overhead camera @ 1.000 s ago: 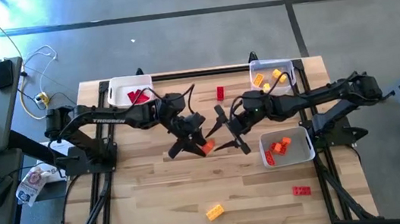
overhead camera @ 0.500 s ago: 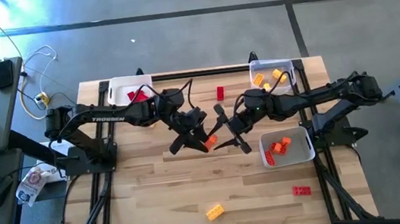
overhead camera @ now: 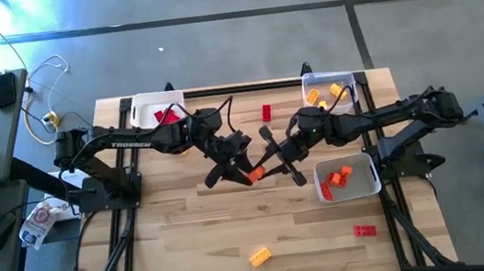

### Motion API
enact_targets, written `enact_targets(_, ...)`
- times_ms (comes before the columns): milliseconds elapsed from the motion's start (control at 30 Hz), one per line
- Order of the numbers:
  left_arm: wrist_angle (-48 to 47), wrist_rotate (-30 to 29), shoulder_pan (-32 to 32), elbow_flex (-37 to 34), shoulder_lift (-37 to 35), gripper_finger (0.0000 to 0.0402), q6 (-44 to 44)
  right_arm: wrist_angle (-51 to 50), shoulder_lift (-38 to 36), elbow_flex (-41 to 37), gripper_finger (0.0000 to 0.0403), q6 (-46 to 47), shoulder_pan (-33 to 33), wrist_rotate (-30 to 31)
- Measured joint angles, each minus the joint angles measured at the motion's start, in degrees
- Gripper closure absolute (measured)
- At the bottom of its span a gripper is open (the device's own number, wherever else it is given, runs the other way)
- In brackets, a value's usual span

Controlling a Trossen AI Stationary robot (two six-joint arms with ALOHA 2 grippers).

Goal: Sort & place blocks by color
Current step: Put the orange game piece into the gray bin

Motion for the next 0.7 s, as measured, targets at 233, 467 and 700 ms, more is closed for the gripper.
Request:
enact_targets(233,-0.02,-1.53,0.04,-0.02,-0.02,0.0249,0.05,-1.10,0.00,0.00,0.0326,2.72,0.00,2.19)
enact_targets(467,-5.89,-6.93,0.04,-0.09,-0.02,0.0243,3.19,-8.35,-0.02,0.11,0.0326,5.67,0.06,9.19)
enact_targets(700,-13.82,-21.65,0.04,0.00,-0.02,0.0217,10.68,-14.87,0.28,-0.02,0.0327,9.70,-0.07,17.71)
